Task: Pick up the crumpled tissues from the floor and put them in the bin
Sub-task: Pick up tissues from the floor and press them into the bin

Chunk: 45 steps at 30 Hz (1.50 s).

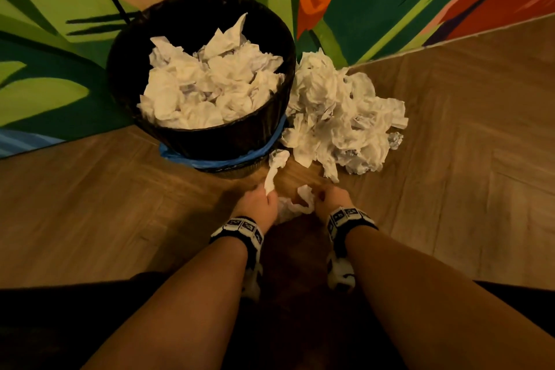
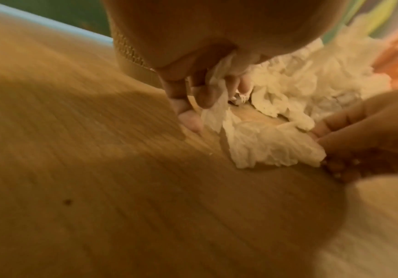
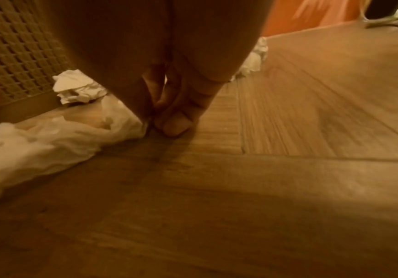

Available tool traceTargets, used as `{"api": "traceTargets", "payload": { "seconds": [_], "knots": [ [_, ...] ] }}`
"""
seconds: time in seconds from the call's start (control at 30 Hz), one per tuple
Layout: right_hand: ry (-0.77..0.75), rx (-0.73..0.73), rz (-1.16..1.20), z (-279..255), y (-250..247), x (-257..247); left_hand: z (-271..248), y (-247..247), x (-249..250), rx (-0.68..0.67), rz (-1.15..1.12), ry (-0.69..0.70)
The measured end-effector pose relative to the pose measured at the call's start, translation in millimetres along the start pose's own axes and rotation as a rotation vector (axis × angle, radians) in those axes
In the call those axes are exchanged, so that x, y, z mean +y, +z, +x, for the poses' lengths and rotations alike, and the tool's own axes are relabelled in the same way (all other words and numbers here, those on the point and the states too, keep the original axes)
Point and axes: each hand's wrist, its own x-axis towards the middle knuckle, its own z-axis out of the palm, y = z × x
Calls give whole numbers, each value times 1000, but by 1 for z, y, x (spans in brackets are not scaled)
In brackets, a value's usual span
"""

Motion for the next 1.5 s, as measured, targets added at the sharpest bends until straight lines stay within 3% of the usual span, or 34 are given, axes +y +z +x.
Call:
{"api": "traceTargets", "payload": {
  "seconds": [0.1,0.17,0.33,0.4,0.47,0.53,0.67,0.73,0.87,1.0,1.13,1.2,1.37,1.5],
  "knots": [
    [-24,274,246,-5,6,6,1,-2,2,25,-66,33],
    [-145,341,228,-8,7,7,2,-2,2,53,-100,113],
    [-325,-38,-214,-10,13,-2,15,-4,12,-63,-38,258],
    [-307,-104,-247,-8,16,-4,22,-5,20,-120,65,283],
    [-178,-87,-48,-7,15,-3,28,-2,27,-142,182,271],
    [-82,25,117,-6,12,0,35,0,29,-162,248,246],
    [-84,201,148,-2,-4,5,41,3,19,-159,267,189],
    [-97,178,80,2,-10,5,39,4,17,-132,263,163],
    [-59,-28,-54,8,-12,2,32,8,19,-103,290,141],
    [-73,11,-94,4,-11,1,29,15,17,-93,266,143],
    [23,113,152,-11,-7,4,31,16,17,-134,224,22],
    [52,152,197,-18,-6,7,29,15,18,-156,248,29],
    [52,123,210,-33,-11,17,18,18,20,-220,338,81],
    [39,74,76,-40,-22,21,6,21,20,-228,278,69]
  ]
}}
